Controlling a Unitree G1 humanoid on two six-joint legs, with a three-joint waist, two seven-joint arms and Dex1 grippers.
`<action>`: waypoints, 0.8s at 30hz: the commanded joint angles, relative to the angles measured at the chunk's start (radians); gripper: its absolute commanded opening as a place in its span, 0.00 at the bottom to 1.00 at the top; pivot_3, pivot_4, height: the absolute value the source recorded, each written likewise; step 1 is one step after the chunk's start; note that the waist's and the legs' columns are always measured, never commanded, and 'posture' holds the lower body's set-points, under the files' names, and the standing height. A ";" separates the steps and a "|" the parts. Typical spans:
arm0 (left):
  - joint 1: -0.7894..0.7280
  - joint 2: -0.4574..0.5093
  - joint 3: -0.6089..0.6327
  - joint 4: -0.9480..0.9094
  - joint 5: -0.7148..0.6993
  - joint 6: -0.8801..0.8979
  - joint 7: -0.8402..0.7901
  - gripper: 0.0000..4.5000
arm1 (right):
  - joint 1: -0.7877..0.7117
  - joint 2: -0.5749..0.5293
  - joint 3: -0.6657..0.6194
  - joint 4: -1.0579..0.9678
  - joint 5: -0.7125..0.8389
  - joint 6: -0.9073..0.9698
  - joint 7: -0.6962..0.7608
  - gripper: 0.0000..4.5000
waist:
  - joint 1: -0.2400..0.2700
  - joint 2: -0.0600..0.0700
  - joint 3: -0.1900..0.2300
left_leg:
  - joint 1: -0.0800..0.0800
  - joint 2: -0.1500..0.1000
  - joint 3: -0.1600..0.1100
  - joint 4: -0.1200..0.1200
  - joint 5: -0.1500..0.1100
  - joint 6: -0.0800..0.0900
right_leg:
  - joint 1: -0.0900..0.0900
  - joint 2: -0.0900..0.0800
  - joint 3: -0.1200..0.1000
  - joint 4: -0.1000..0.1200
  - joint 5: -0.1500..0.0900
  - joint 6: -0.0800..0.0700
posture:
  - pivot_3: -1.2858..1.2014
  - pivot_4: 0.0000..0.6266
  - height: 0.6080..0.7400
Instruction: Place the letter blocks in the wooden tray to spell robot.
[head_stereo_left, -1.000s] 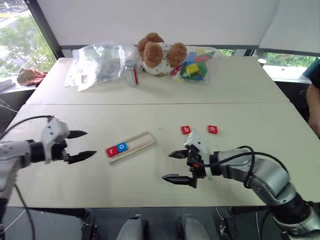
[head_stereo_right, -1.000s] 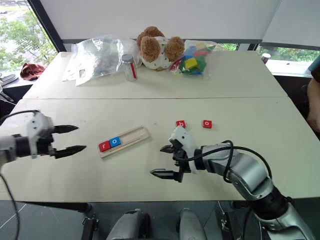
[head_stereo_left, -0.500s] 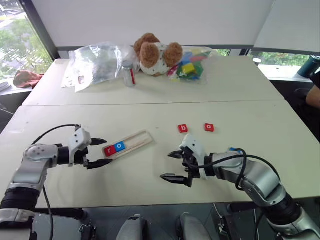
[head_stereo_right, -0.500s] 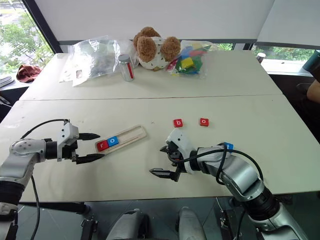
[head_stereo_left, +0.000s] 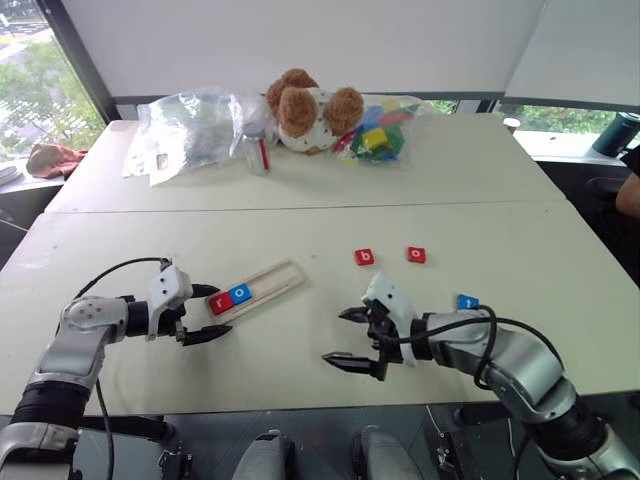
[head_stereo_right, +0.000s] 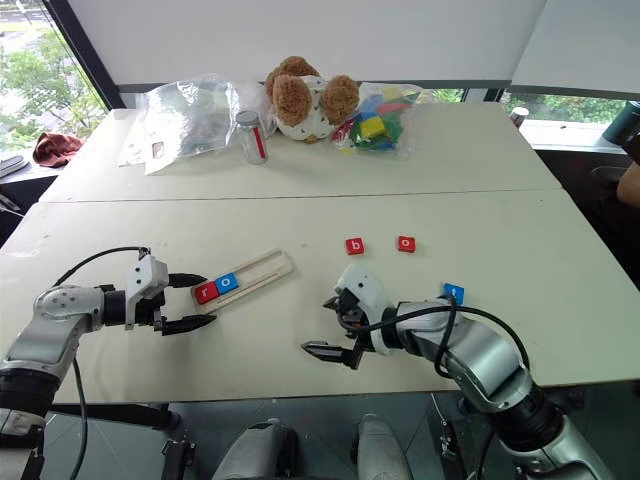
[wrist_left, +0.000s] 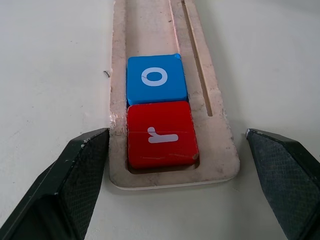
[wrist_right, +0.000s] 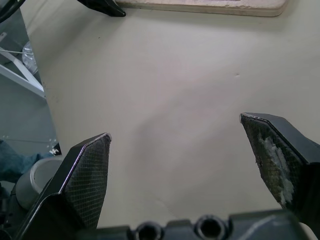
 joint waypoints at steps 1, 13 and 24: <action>0.015 -0.010 -0.008 0.014 0.017 -0.007 0.009 0.87 | -0.002 0.000 -0.027 -0.040 -0.002 -0.004 -0.005 1.00 | 0.000 0.000 0.000 | 0.000 0.000 0.000 0.000 0.000 0.000 | 0.000 0.000 0.000 0.000 0.000 0.000 | 0.52 0.24 1.00; -0.067 -0.040 -0.058 -0.105 -0.015 0.077 -0.046 0.69 | 0.100 0.033 -0.184 -0.042 -0.023 -0.005 -0.144 1.00 | 0.010 0.000 0.000 | 0.002 0.000 0.000 0.000 0.000 0.000 | 0.003 -0.001 0.000 0.000 0.000 0.000 | 0.52 0.24 1.00; -0.322 -0.187 -0.253 0.077 0.085 -0.001 -0.176 0.69 | 0.127 0.231 -0.467 -0.146 -0.117 0.056 -0.502 1.00 | 0.016 0.000 0.000 | 0.002 -0.001 0.001 0.000 0.000 0.000 | 0.002 0.003 0.000 0.000 0.000 0.000 | 0.52 0.24 1.00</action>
